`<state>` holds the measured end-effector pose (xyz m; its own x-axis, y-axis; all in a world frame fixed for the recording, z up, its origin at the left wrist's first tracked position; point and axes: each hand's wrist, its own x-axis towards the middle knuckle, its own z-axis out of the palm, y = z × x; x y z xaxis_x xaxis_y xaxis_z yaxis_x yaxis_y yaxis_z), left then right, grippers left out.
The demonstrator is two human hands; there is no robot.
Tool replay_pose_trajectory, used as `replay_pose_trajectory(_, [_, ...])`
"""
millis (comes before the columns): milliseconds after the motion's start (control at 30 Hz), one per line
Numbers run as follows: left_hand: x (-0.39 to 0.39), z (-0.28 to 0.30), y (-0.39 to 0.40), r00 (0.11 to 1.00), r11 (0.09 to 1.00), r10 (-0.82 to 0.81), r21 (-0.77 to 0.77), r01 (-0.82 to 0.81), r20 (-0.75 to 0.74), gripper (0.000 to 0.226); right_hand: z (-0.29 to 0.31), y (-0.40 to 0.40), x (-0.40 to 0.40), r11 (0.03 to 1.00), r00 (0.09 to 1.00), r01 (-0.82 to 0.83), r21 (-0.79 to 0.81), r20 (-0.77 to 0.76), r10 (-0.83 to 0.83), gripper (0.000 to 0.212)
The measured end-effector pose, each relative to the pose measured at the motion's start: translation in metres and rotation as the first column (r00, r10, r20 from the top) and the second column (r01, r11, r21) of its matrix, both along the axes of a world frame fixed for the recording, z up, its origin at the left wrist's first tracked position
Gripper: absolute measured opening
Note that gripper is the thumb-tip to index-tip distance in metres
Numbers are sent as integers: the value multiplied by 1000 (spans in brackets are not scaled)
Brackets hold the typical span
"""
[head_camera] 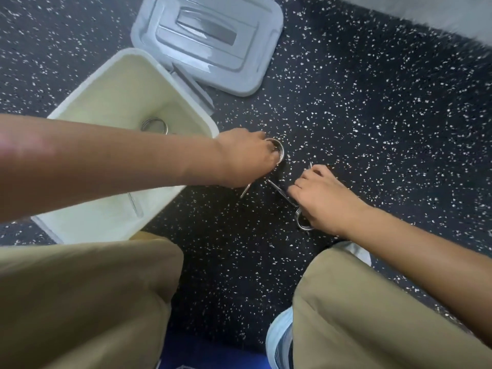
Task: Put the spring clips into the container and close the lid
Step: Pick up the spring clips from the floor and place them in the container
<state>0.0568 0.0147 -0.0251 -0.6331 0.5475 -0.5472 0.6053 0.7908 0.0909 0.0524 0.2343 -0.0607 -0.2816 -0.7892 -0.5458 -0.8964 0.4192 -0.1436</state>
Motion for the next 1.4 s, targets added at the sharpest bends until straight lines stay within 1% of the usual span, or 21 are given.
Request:
replay_pose_trajectory(100, [-1,-15,10,999,992,-42,-118,45,29,42,0,-2,-3,996,999,-40,78,14,39,19])
replay_pose_trajectory(167, [1,-23,16,997,985,-76,-158,73,-15,46,0,-2,-3,992,998,-65,111,3,65,18])
replay_pose_trajectory(267, [1,-33,24,990,978,-101,-192,82,-96,42,-2,0,-3,988,994,-102,116,-18,105,16])
replay_pose_trajectory(367, [-2,-37,29,989,976,-97,-203,74,-109,36,-5,3,-2,990,995,-91,105,-27,94,13])
replay_pose_trajectory(467, [-5,-35,34,990,975,-110,-203,89,-92,30,-4,7,-1,996,999,-10,94,-39,13,15])
replay_pose_trajectory(533, [-7,-32,34,993,976,-101,-200,85,-68,29,-3,11,-2,992,996,78,99,-49,-74,18])
replay_pose_trajectory(600, [-10,-30,32,993,976,-100,-199,87,-55,28,-1,13,-6,976,979,203,84,-45,-200,17])
replay_pose_trajectory(667, [-12,-27,29,997,980,-70,-187,61,-41,28,2,16,-10,936,937,350,35,-12,-349,16])
replay_pose_trajectory(800, [-22,-14,24,999,992,44,-121,-47,-27,25,9,25,-12,785,794,607,-123,55,-605,19])
replay_pose_trajectory(900, [-25,-2,19,990,991,124,-34,-127,-67,21,19,23,-14,704,722,685,-185,46,-690,19])
replay_pose_trajectory(967, [-26,8,15,977,982,187,21,-186,-101,16,26,19,-16,692,706,696,-191,8,-708,20])
replay_pose_trajectory(1067, [-24,31,8,956,966,250,106,-235,-154,5,36,15,-20,706,710,670,-227,-82,-700,28])
replay_pose_trajectory(1133, [-20,46,1,934,945,311,163,-284,-176,7,40,10,-21,713,711,653,-254,-115,-693,32])
replay_pose_trajectory(1267, [-8,75,-17,878,884,437,274,-379,-195,10,50,0,-20,653,681,676,-342,-48,-731,31])
replay_pose_trajectory(1400, [8,90,-39,815,808,538,408,-425,-216,13,61,-13,-19,613,682,657,-439,-1,-731,29])
